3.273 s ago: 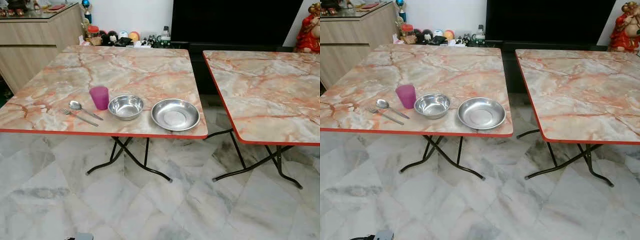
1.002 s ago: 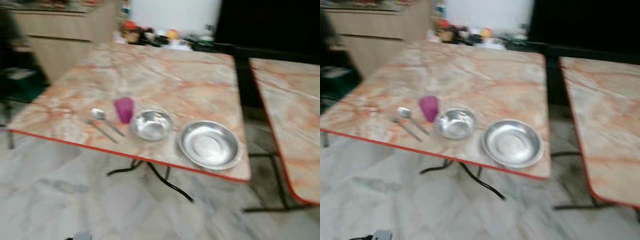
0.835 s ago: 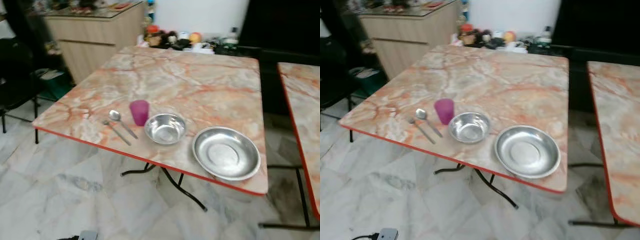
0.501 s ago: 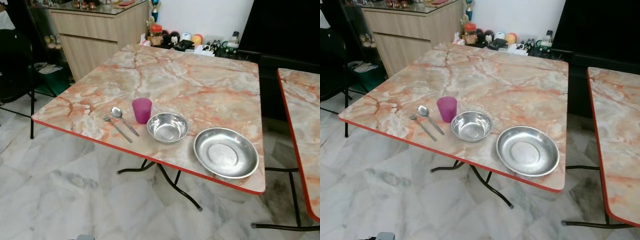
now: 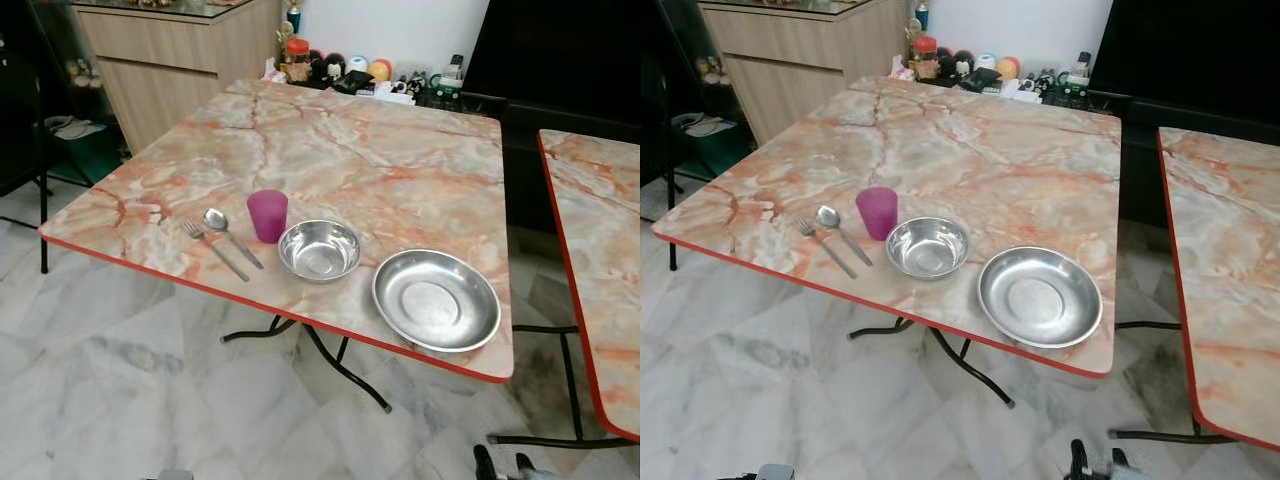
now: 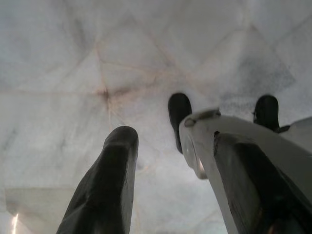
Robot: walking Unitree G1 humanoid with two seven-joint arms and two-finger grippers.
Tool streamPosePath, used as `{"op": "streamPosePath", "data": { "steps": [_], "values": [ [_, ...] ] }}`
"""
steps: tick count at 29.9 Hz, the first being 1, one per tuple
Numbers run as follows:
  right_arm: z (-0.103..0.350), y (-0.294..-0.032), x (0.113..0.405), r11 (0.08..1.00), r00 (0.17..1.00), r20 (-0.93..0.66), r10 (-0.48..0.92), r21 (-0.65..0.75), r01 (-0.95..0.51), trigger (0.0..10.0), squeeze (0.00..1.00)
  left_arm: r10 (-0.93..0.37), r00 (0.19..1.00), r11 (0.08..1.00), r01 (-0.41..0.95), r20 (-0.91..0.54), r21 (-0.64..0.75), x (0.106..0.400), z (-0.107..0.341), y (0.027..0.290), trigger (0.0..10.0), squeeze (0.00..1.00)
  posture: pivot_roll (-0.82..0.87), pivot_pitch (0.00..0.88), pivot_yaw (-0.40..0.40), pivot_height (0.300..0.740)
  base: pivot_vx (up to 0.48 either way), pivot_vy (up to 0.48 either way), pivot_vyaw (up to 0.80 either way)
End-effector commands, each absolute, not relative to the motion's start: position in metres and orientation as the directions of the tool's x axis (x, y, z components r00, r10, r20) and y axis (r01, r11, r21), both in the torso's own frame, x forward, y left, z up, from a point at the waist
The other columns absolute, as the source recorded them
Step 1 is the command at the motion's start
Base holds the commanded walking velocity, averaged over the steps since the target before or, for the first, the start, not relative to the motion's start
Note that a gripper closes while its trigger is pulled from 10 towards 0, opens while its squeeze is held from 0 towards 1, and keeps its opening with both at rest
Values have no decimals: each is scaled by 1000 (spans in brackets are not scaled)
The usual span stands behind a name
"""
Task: Setting the table
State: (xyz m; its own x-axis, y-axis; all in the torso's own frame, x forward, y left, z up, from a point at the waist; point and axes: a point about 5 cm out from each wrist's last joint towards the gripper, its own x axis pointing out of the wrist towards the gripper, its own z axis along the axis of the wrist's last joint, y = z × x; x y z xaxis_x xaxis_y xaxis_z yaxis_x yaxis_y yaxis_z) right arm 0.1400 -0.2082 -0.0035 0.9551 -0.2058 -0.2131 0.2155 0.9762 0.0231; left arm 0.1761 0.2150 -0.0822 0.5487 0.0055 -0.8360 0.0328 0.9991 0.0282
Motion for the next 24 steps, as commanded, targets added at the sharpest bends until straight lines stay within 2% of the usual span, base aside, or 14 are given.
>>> {"op": "streamPosePath", "data": {
  "steps": [1, 5, 8, 9, 12, 13, 16, 17, 19, 21, 24],
  "values": [
    [14, -208, 137, 975, 961, -170, -218, 6, 222, 10000, 0, 2, 527, 998, 48, -850, 32, 168, -86, 215, 10000, 0, -52, 135, -37, 740, 0, 0, 0],
    [39, -214, 154, 966, 961, -100, -256, 20, 259, 10000, 0, 3, 523, 998, 53, -852, 36, 168, -86, 216, 10000, 0, -54, 136, -36, 740, 0, 0, 0],
    [75, -227, 194, 945, 950, 22, -310, 117, 306, 10000, 0, 4, 520, 998, 56, -854, 39, 167, -86, 215, 10000, 0, -62, 131, -32, 740, 0, 0, 0],
    [92, -232, 218, 935, 945, 56, -321, 175, 307, 10000, 0, 4, 519, 998, 58, -855, 39, 167, -87, 215, 10000, 0, -55, 128, -31, 740, 0, 0, 0],
    [98, -232, 231, 934, 952, 32, -304, 204, 292, 10000, 0, 3, 520, 998, 58, -854, 39, 167, -87, 214, 10000, 0, -54, 123, -28, 740, 0, 0, 0],
    [104, -227, 248, 951, 970, 29, -241, 207, 230, 10000, 0, 3, 519, 998, 57, -855, 38, 167, -87, 214, 10000, 0, -54, 125, -27, 740, 0, 0, 0],
    [113, -220, 269, 977, 987, 29, -157, 148, 151, 10000, 0, 0, 513, 996, 76, -858, 45, 166, -88, 212, 10000, 0, -49, 129, -26, 740, 0, 0, 0],
    [122, -217, 280, 970, 989, 42, -145, 202, 134, 10000, 0, -1, 514, 996, 77, -858, 45, 166, -87, 212, 10000, 0, -41, 127, -28, 740, 0, 0, 0],
    [132, -214, 295, 969, 989, 37, -140, 211, 129, 10000, 0, 6, 517, 997, 62, -856, 44, 166, -87, 213, 10000, 0, -24, 123, -34, 740, 0, 0, 0],
    [136, -211, 299, 962, 989, 45, -139, 242, 124, 10000, 0, 9, 517, 997, 56, -856, 44, 165, -88, 213, 10000, 0, -24, 123, -34, 740, 0, 0, 0],
    [116, -206, 300, 947, 981, -119, -154, 267, 181, 10000, 0, 13, 506, 997, 64, -863, 53, 162, -89, 214, 10000, 0, -20, 125, -31, 740, 0, 0, 0]
  ]
}}
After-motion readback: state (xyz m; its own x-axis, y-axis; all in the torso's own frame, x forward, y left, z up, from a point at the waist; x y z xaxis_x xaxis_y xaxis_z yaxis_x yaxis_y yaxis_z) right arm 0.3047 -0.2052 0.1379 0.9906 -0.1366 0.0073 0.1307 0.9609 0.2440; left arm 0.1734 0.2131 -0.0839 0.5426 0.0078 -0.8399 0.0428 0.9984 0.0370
